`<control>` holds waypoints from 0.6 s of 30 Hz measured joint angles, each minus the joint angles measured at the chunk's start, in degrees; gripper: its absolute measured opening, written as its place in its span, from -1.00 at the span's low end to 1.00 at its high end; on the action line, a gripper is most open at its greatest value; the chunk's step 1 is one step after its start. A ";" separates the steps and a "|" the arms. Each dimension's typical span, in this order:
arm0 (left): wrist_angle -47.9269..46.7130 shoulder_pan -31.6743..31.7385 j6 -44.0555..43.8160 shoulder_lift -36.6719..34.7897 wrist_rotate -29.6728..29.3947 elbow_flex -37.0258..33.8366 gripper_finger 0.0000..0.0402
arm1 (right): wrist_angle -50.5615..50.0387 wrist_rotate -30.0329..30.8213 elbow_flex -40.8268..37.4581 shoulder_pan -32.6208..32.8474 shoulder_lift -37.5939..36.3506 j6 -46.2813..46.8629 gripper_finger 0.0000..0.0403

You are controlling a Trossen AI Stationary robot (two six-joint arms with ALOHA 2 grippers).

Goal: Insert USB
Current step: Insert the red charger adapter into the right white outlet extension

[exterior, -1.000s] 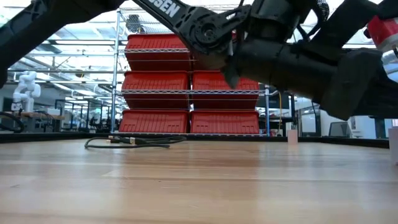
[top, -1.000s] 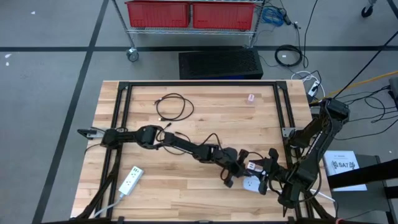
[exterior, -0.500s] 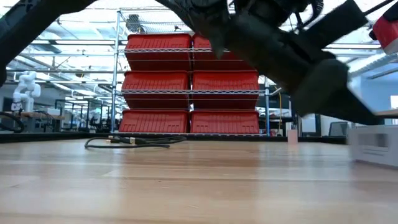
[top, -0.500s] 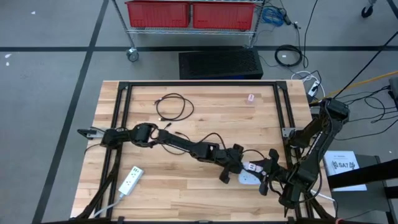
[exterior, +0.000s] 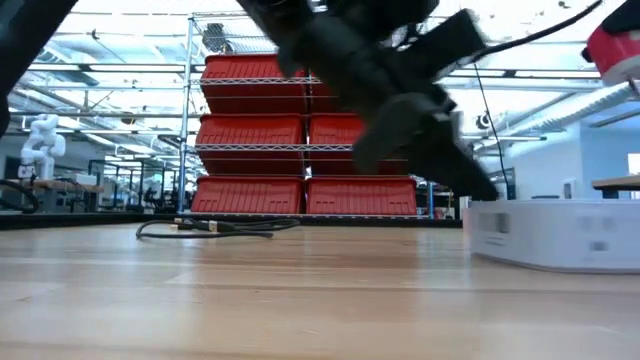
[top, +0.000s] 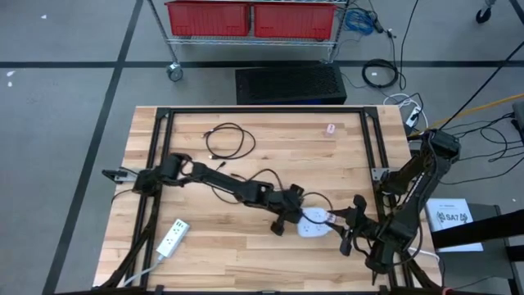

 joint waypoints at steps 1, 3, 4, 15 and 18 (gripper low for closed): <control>0.84 0.34 0.28 -1.82 0.02 -2.80 -1.00 | 0.47 0.09 0.02 -0.38 0.00 -0.66 -0.41; 2.95 1.32 0.40 -5.56 0.09 -8.35 -1.00 | 1.27 0.06 0.00 -1.43 0.00 -2.43 -0.41; 3.88 1.94 0.44 -7.44 0.26 -11.41 -1.00 | 2.09 0.11 0.00 -1.91 0.00 -3.54 -0.41; 14.53 6.37 0.14 -23.21 4.44 -35.93 -1.00 | 16.83 -7.27 0.02 -16.15 0.00 -25.29 -0.41; 18.59 6.33 -1.35 -23.77 4.59 -38.95 -1.00 | 22.65 -11.14 0.02 -21.58 0.00 -35.48 -0.41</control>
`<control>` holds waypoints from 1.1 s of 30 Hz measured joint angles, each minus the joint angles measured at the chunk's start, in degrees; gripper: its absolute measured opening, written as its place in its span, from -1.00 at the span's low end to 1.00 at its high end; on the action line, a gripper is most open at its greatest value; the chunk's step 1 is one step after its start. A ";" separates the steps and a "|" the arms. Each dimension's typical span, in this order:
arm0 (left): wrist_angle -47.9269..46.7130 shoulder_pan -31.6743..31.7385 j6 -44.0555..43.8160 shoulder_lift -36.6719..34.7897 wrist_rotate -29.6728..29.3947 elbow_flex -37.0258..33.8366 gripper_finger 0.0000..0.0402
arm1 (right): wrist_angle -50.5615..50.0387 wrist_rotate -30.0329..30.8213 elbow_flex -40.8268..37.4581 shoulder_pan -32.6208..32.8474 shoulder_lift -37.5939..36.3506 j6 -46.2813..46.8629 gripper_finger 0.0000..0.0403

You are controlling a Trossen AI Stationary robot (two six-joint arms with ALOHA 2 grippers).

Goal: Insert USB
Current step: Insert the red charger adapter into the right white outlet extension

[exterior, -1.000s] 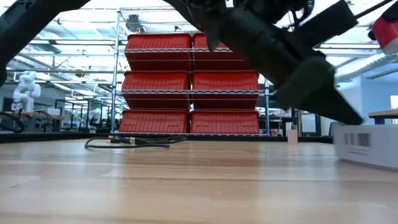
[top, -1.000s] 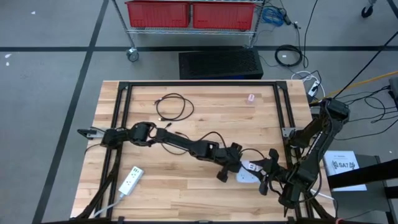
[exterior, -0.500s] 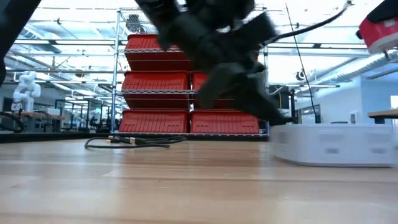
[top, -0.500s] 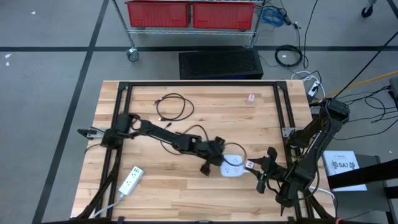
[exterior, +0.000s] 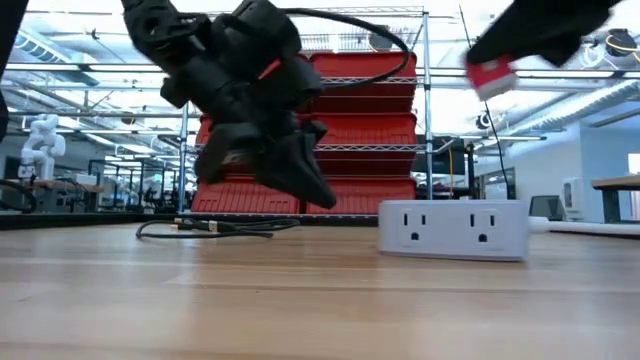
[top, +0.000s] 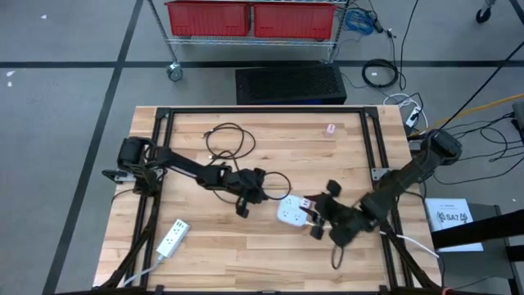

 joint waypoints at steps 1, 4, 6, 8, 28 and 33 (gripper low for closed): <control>1.35 0.00 -0.72 0.00 0.02 -0.71 -1.00 | 1.60 -1.50 -0.01 -1.74 0.00 -3.39 -0.41; 5.92 0.02 -2.70 0.02 1.21 -2.37 -1.00 | 7.49 -4.81 -1.38 -6.36 0.00 -11.51 -0.41; 9.99 0.02 -3.79 -0.10 2.33 -3.44 -1.00 | 11.19 -5.89 -3.55 -8.69 0.02 -14.19 -0.41; 12.88 0.02 -4.74 -0.37 3.21 -4.44 -1.00 | 16.70 -7.39 -6.51 -10.49 0.02 -15.73 -0.41; 45.26 0.54 -13.50 -0.44 3.39 -14.27 -1.00 | 71.65 -9.25 -24.94 -12.40 14.29 -24.39 -0.41; 48.96 0.87 -15.01 -0.44 3.09 -16.37 -1.00 | 73.60 -9.46 -24.39 -12.32 17.55 -22.31 -0.41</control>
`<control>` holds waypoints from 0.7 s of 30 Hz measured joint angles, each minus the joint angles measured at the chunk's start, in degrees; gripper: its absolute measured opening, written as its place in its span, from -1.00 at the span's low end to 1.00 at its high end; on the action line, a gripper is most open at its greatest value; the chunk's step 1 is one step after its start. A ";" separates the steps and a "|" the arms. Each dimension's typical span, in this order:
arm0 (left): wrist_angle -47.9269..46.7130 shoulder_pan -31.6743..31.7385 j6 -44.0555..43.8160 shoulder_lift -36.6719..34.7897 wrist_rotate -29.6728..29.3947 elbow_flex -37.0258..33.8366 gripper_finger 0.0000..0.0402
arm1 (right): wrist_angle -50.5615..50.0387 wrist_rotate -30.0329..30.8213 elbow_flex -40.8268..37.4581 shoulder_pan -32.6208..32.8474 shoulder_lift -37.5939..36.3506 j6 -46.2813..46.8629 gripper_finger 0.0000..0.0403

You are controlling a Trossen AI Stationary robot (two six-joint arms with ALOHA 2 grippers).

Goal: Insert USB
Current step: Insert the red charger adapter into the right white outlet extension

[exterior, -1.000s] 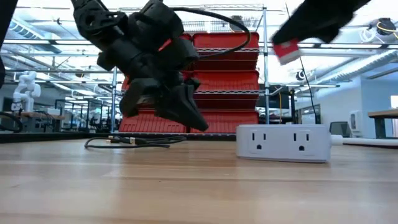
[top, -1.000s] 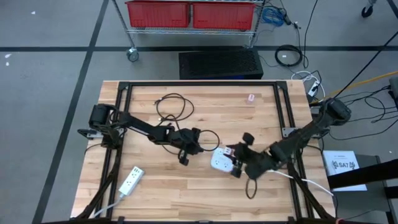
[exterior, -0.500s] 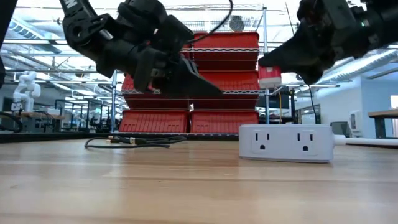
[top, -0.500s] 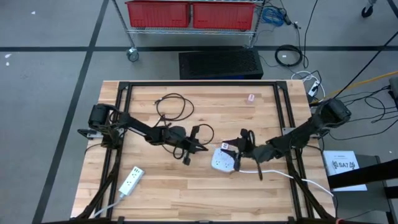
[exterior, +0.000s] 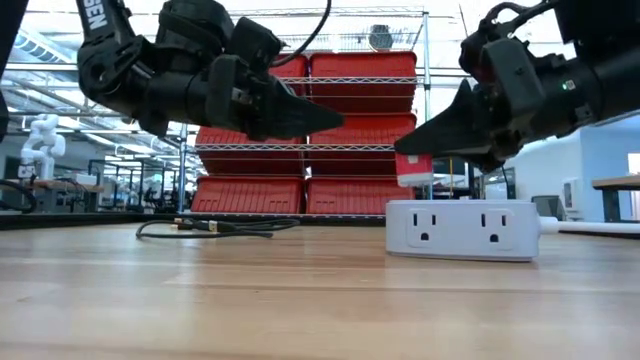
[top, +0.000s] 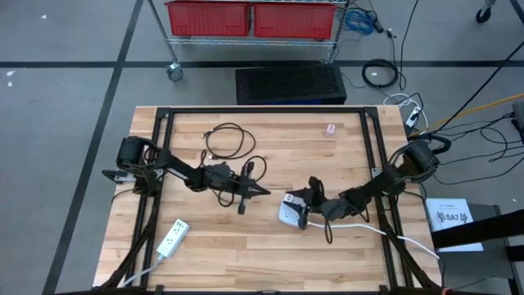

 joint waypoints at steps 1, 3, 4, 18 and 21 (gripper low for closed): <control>0.42 -0.02 0.00 0.00 -0.15 -0.28 -1.00 | 0.19 0.05 0.02 0.21 0.22 0.43 -0.41; 0.92 0.00 -0.03 -0.02 -0.45 -0.59 -1.00 | 0.54 0.50 0.02 0.74 0.52 0.61 -0.41; 0.94 -0.02 -0.03 -0.04 -0.59 -0.59 -1.00 | 0.66 0.46 0.02 1.04 0.55 0.62 -0.41; 0.87 -0.07 -0.07 -0.04 -1.70 -0.59 -1.00 | 0.34 2.21 0.02 2.43 0.57 -0.86 -0.41; 0.83 -0.07 -0.07 -0.04 -1.84 -0.59 -1.00 | -0.02 2.22 0.02 2.45 0.57 -0.83 -0.41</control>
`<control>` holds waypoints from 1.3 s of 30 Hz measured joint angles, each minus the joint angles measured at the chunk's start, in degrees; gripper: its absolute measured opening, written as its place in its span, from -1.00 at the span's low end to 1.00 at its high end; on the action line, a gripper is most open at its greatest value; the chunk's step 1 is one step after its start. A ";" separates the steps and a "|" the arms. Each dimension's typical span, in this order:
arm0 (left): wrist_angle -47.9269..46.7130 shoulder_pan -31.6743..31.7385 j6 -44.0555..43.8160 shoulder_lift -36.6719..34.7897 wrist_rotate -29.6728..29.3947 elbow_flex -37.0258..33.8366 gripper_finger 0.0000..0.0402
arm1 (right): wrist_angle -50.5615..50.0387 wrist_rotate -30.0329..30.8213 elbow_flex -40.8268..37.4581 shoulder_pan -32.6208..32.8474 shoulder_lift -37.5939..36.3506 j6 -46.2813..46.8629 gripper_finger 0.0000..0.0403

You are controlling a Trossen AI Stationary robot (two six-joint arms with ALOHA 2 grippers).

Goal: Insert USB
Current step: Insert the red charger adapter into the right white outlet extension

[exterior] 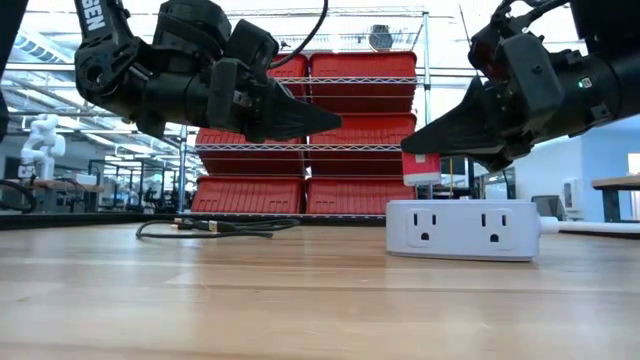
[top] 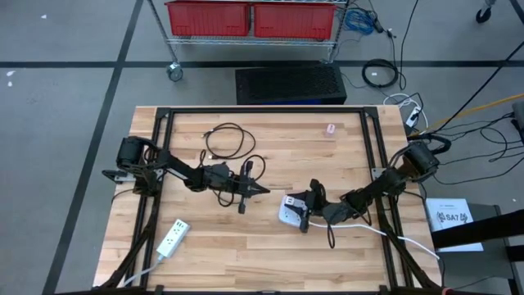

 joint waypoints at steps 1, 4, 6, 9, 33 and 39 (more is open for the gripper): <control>0.00 0.00 0.00 0.00 0.00 0.00 -1.00 | -0.14 0.12 0.00 0.00 0.00 0.01 -0.41; -0.06 0.00 -0.02 0.00 0.00 0.00 -1.00 | -0.53 1.09 0.00 0.00 0.00 -0.08 -0.41; -0.09 0.00 -0.02 0.00 0.00 0.00 -1.00 | -1.33 0.87 -0.04 -0.02 0.01 -0.10 -0.41; -0.09 0.00 -0.02 0.00 0.00 0.02 -1.00 | -1.81 1.21 -0.07 -0.02 0.04 0.11 -0.41; -0.11 0.00 -0.02 0.00 -0.02 0.04 -1.00 | -11.12 0.92 0.09 -1.20 -0.17 12.82 -0.27; -0.13 0.00 -0.02 0.00 -0.02 0.04 -1.00 | -13.15 -3.37 0.00 -3.41 0.03 15.25 -0.02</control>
